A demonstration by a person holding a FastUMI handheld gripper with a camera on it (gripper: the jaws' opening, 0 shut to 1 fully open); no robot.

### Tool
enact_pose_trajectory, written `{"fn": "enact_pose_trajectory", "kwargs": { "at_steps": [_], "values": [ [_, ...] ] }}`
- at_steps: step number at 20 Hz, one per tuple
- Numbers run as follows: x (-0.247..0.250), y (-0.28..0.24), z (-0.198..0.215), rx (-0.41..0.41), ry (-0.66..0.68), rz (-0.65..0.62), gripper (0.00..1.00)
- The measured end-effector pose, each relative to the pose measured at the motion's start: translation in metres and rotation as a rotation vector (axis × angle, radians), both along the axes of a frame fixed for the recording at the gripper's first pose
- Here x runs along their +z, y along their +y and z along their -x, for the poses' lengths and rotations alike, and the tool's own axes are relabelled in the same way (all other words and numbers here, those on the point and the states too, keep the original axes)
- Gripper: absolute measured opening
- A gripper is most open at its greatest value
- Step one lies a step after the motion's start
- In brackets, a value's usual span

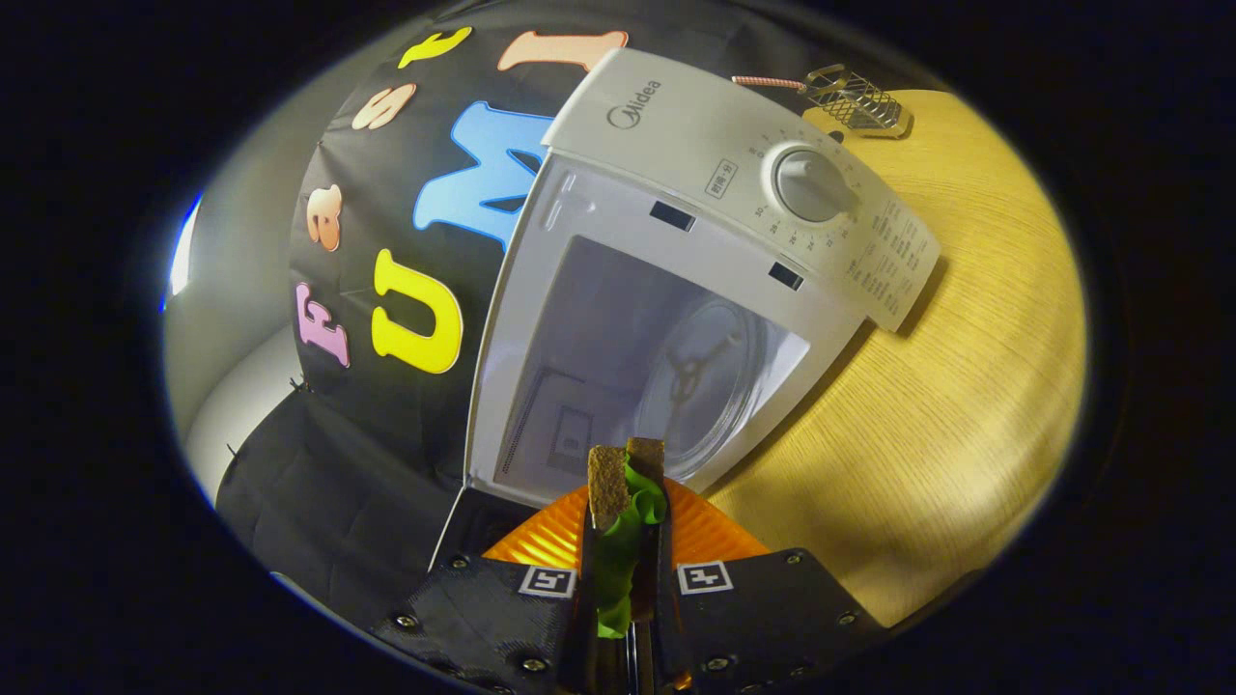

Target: Open the microwave, put the food inside, and close the microwave door.

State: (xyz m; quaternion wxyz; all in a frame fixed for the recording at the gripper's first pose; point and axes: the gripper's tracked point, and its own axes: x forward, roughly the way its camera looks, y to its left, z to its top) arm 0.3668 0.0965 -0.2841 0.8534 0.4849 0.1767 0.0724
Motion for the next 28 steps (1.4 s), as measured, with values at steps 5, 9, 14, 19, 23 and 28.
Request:
{"fn": "enact_pose_trajectory", "kwargs": {
  "at_steps": [5,9,14,19,23,28],
  "values": [
    [-0.009,-0.010,-0.038,-0.100,-0.022,-0.041,0.24],
    [-0.019,-0.018,-0.065,-0.190,-0.020,-0.080,0.24],
    [-0.026,-0.032,-0.094,-0.325,-0.058,-0.140,0.24],
    [-0.032,-0.030,-0.115,-0.357,-0.062,-0.130,0.24],
    [-0.034,-0.030,-0.130,-0.392,-0.059,-0.129,0.24],
    [-0.036,-0.036,-0.132,-0.407,-0.029,-0.126,0.39]
  ]
}}
